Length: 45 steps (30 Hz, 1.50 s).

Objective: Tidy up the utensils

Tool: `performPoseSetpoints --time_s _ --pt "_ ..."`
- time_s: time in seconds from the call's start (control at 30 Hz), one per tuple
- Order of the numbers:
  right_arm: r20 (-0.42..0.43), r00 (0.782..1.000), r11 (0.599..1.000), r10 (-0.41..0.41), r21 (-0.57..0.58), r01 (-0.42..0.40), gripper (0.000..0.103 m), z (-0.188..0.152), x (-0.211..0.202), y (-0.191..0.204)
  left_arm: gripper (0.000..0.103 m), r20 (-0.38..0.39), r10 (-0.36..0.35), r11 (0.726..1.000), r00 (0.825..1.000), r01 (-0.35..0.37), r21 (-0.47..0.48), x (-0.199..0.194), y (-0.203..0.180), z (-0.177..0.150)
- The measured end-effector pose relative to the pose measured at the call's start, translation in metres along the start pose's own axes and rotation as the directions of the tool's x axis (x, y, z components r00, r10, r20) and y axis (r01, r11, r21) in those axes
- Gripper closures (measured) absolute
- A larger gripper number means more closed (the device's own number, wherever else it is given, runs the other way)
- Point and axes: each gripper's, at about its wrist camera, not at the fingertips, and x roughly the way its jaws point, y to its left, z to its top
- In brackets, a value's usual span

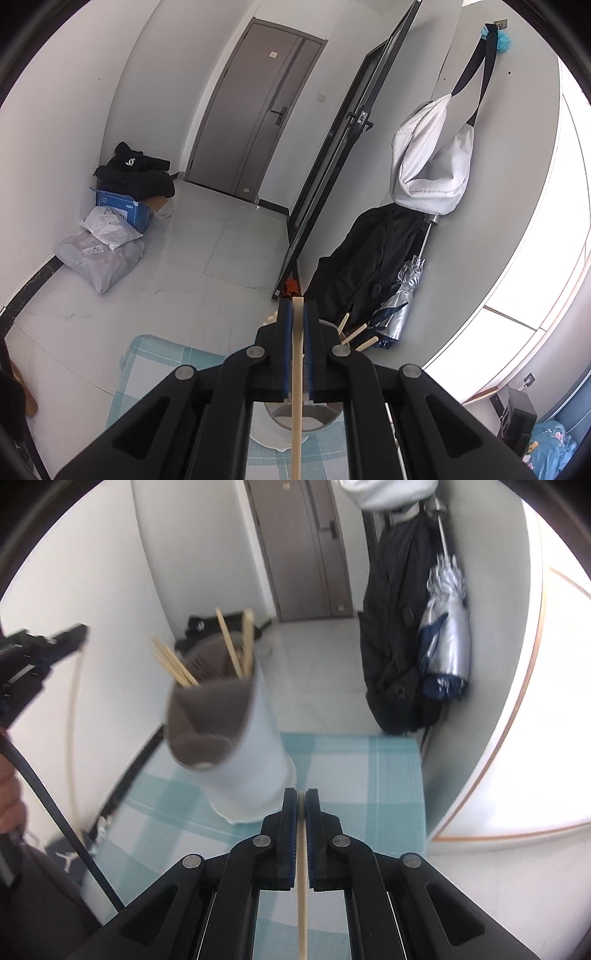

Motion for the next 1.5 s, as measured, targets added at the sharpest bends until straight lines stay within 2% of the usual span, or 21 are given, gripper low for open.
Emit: performPoseSetpoints --time_s 0.13,0.5,0.63,0.77,0.87,1.0,1.1,1.17,1.33,1.43,1.5 --pt "0.066 0.997 0.999 0.048 0.011 -0.049 0.100 0.010 -0.013 0.009 0.100 0.021 0.004 1.000 1.000 -0.005 0.009 0.001 -0.005 0.011" --pt "0.141 0.985 0.994 0.096 0.028 -0.101 0.100 0.018 -0.036 0.016 0.100 0.047 0.033 0.999 0.998 -0.035 0.039 0.010 -0.009 0.024" --pt "0.176 0.977 0.991 0.123 0.027 -0.130 0.100 0.040 -0.041 0.018 0.100 0.059 0.037 0.998 0.998 -0.040 0.049 0.020 -0.012 0.029" --pt "0.249 0.956 0.987 0.154 -0.003 -0.158 0.100 0.076 -0.050 0.025 0.100 0.094 0.032 0.998 0.995 -0.037 0.046 0.031 -0.012 0.040" --pt "0.305 0.936 0.984 0.174 -0.029 -0.174 0.100 0.108 -0.055 0.032 0.100 0.131 0.054 0.997 0.990 -0.061 0.048 0.042 -0.014 0.049" --pt "0.392 0.900 0.981 0.191 -0.053 -0.185 0.100 0.148 -0.054 0.038 0.100 0.184 0.057 0.997 0.981 -0.067 0.049 0.060 -0.013 0.057" --pt "0.450 0.877 0.984 0.170 -0.038 -0.171 0.100 0.171 -0.043 0.039 0.100 0.228 0.063 0.996 0.972 -0.074 0.041 0.069 -0.010 0.058" --pt "0.474 0.868 0.989 0.147 -0.041 -0.145 0.099 0.179 -0.033 0.042 0.100 0.253 0.072 0.996 0.965 -0.085 0.040 0.074 -0.007 0.056" --pt "0.494 0.857 0.988 0.143 -0.019 -0.153 0.100 0.185 -0.004 0.046 0.100 0.318 0.057 0.995 0.946 -0.081 0.064 0.078 -0.005 0.048" --pt "0.510 0.847 0.987 0.149 -0.019 -0.162 0.100 0.183 0.009 0.048 0.100 0.327 0.041 0.991 0.944 -0.079 0.104 0.083 -0.008 0.042" --pt "0.511 0.845 0.985 0.159 -0.026 -0.170 0.099 0.183 0.016 0.047 0.100 0.315 0.035 0.990 0.948 -0.077 0.121 0.086 -0.007 0.038"
